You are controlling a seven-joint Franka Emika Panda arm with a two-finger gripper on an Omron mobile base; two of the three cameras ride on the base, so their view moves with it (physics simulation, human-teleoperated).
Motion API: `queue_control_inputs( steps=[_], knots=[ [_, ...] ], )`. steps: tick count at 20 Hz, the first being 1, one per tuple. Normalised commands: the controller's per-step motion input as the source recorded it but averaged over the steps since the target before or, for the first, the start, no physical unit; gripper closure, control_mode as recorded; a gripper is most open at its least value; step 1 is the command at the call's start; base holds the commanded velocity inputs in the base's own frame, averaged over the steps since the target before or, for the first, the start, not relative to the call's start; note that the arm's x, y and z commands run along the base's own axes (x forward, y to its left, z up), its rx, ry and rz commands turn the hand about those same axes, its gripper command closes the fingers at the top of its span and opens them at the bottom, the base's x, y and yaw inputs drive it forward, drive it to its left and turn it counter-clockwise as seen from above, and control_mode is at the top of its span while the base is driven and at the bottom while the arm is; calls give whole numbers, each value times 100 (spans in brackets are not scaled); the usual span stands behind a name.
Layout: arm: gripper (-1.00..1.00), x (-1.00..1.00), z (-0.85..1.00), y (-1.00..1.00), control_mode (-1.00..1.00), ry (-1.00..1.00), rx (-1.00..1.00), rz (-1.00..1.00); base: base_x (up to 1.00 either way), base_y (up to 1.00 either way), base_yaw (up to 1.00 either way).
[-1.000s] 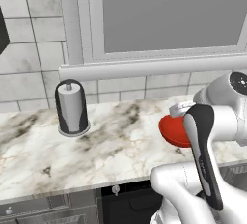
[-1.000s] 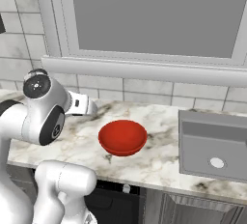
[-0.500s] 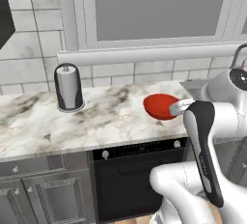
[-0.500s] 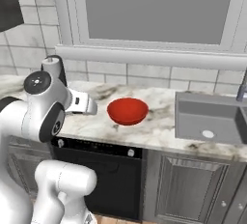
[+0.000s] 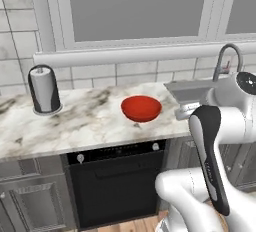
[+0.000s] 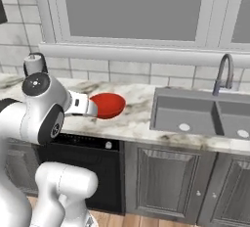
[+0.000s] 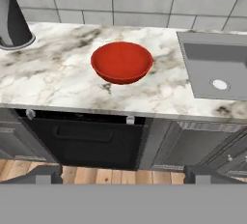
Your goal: Gather the eggs and milk located in the vicinity of the sink area and place them right next to the bowl.
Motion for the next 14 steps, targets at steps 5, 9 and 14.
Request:
queue_control_inputs(
  steps=[5,9,14],
  knots=[
    [-100,0,0,0,100,0,0,0,0,-83,-7],
    [-100,0,0,0,100,0,0,0,0,-82,-6],
    [-100,0,0,0,100,0,0,0,0,-78,-4]
  ],
)
